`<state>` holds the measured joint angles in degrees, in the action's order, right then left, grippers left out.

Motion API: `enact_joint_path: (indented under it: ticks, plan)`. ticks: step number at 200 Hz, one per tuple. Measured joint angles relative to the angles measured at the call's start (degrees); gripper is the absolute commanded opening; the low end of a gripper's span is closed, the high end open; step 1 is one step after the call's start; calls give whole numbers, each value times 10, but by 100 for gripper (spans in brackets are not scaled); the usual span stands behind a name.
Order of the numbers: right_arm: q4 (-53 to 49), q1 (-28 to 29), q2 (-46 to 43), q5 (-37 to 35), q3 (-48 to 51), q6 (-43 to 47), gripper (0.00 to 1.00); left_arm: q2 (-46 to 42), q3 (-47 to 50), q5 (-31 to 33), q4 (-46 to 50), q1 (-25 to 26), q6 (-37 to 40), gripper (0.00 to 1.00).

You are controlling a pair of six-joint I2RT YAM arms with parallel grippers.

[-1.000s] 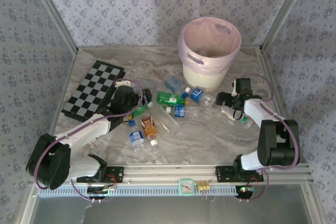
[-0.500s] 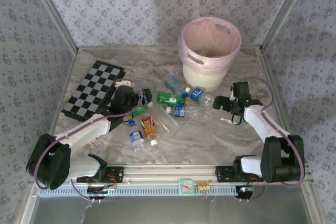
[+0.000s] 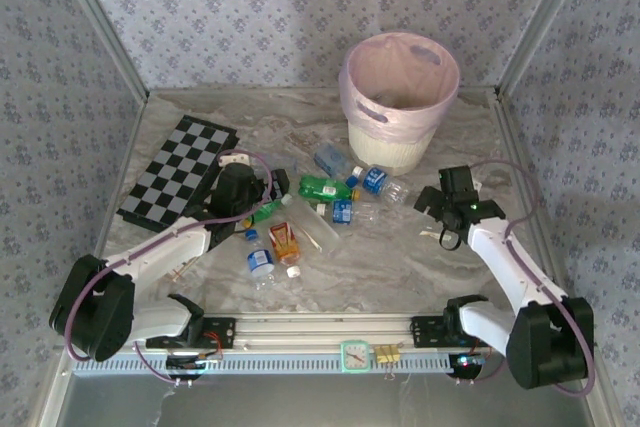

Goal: Put the plastic bottles in the bin

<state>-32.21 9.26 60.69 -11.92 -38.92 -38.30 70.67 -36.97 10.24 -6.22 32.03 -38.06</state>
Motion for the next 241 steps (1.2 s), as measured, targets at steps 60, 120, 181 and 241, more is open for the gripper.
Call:
enact_joint_path:
  ticks: [60,120,181,241]
  plan:
    - [-5,-23,-7,-3,31,-150,100,-1,0,0,0,0,0,100]
    - [38,-53,56,38,35,-238,100,-20,9,14,1,0,1,100]
    - [110,-60,130,75,42,-263,100,-37,20,27,3,0,3,100]
    - [118,-61,152,68,42,-266,91,-59,35,37,5,-1,5,100]
